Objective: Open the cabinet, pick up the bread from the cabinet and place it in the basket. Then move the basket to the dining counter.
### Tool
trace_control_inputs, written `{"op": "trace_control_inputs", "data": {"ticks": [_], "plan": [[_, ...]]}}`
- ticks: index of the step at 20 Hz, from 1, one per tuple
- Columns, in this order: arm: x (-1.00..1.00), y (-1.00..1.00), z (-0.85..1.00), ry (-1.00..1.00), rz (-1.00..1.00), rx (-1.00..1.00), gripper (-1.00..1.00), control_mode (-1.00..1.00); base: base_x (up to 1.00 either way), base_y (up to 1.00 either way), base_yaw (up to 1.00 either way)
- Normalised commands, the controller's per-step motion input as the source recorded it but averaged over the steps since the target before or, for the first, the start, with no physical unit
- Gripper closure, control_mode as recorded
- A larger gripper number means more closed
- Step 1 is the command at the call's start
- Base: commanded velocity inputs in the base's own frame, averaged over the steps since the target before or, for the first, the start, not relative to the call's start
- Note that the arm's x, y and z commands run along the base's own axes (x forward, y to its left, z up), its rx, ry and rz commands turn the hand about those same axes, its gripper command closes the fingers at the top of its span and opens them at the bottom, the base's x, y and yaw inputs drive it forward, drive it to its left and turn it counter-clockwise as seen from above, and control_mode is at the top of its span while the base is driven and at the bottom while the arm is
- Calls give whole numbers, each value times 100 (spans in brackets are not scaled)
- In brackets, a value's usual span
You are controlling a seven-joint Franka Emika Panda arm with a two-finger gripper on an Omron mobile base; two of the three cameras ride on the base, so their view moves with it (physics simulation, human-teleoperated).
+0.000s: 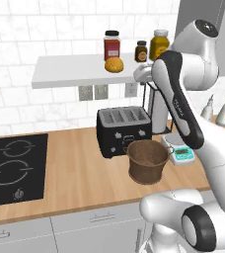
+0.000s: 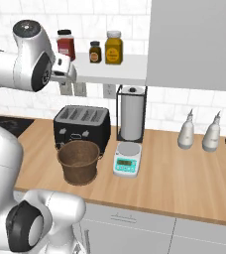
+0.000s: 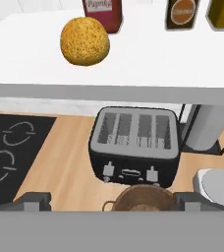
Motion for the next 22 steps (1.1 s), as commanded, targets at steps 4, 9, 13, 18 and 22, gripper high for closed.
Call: {"op": "trace_control_inputs", "data": {"ticks": [4,9,13,18,22], "plan": [[-7,28,74,-15,0,2,-100,-100,0,0,0],[51,21,14,-6,0,-6,-100,-100,0,0,0],[66,48,0,9,-2,-4,-100,-100,0,0,0],[74,44,0,5,-1,-3,-100,-100,0,0,0],[78,23,0,1,0,0,-100,-100,0,0,0]]}}
